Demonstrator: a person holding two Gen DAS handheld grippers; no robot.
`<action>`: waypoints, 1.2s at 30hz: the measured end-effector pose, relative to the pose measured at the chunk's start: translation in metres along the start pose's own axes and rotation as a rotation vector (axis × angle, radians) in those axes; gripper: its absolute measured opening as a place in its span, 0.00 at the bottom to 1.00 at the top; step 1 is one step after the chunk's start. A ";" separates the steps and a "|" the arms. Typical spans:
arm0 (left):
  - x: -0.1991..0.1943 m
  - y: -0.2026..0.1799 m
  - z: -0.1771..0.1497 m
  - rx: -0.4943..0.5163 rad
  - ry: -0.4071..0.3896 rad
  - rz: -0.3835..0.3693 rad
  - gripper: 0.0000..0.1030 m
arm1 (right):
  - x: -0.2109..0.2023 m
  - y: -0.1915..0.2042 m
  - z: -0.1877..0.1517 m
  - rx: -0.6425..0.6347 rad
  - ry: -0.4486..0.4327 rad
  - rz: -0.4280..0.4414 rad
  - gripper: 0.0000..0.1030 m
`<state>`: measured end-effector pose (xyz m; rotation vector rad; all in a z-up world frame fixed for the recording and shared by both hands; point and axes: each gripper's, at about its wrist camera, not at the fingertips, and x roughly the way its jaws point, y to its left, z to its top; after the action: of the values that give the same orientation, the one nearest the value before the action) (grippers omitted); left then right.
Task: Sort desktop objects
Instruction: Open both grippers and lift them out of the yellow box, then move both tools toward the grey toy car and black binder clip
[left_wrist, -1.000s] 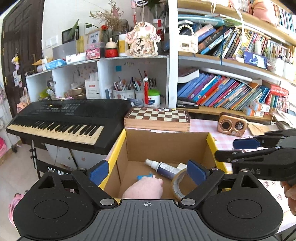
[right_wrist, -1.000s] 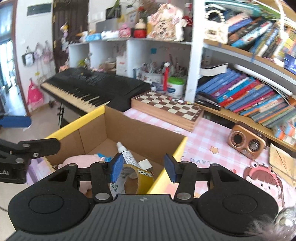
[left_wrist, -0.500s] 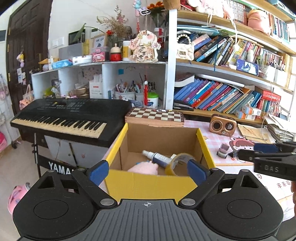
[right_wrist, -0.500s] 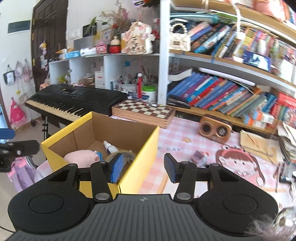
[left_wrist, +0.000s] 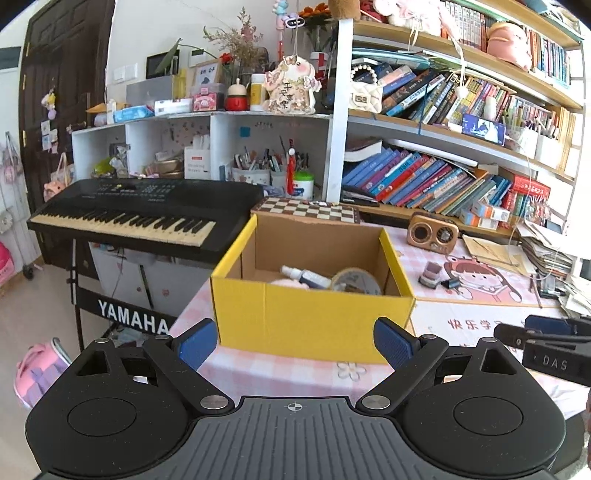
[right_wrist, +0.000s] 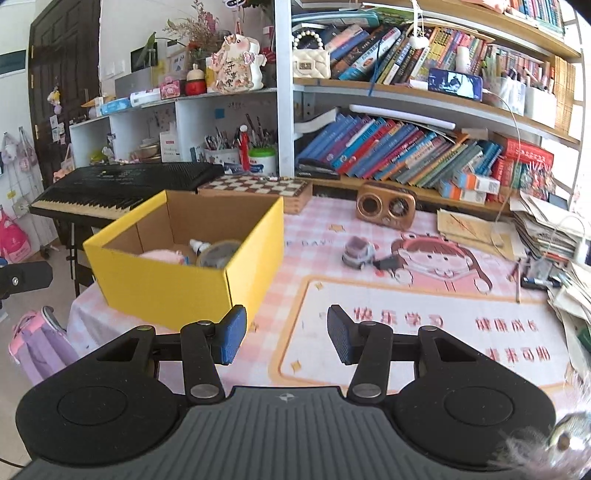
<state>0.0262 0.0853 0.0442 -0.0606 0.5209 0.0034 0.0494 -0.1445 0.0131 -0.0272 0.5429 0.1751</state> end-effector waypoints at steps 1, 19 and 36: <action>-0.002 -0.001 -0.003 -0.003 -0.001 0.001 0.91 | -0.002 0.001 -0.003 0.001 0.004 -0.002 0.45; -0.016 -0.011 -0.040 -0.007 0.053 -0.030 0.91 | -0.029 0.014 -0.051 -0.013 0.051 -0.032 0.45; 0.000 -0.049 -0.052 0.087 0.126 -0.157 0.91 | -0.036 -0.006 -0.064 0.033 0.088 -0.111 0.47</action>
<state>0.0013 0.0334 0.0022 -0.0170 0.6404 -0.1778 -0.0127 -0.1606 -0.0230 -0.0329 0.6305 0.0568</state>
